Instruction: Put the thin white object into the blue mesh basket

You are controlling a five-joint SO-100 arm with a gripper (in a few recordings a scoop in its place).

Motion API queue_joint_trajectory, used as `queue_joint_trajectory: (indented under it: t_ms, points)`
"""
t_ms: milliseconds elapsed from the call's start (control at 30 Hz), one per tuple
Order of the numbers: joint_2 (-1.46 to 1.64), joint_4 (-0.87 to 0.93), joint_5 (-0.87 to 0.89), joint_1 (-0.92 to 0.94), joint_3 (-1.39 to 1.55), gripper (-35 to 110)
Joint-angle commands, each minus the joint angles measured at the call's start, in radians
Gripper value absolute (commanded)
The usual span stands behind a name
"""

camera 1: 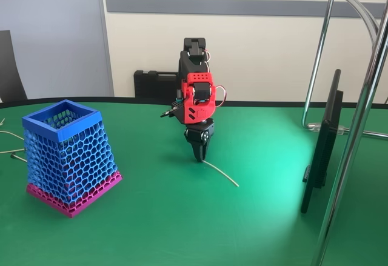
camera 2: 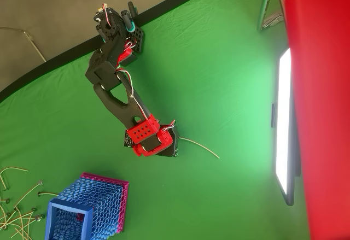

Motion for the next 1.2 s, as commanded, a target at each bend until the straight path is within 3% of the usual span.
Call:
queue_joint_trajectory:
  t_ms: [0, 633, 1167]
  points:
    - [0.043, 0.006, -0.011, 0.003, -0.041, 6]
    - [0.371, 0.078, -0.201, 0.138, -0.153, 6]
    - [0.560, 0.072, -0.426, 0.586, -0.414, 7]
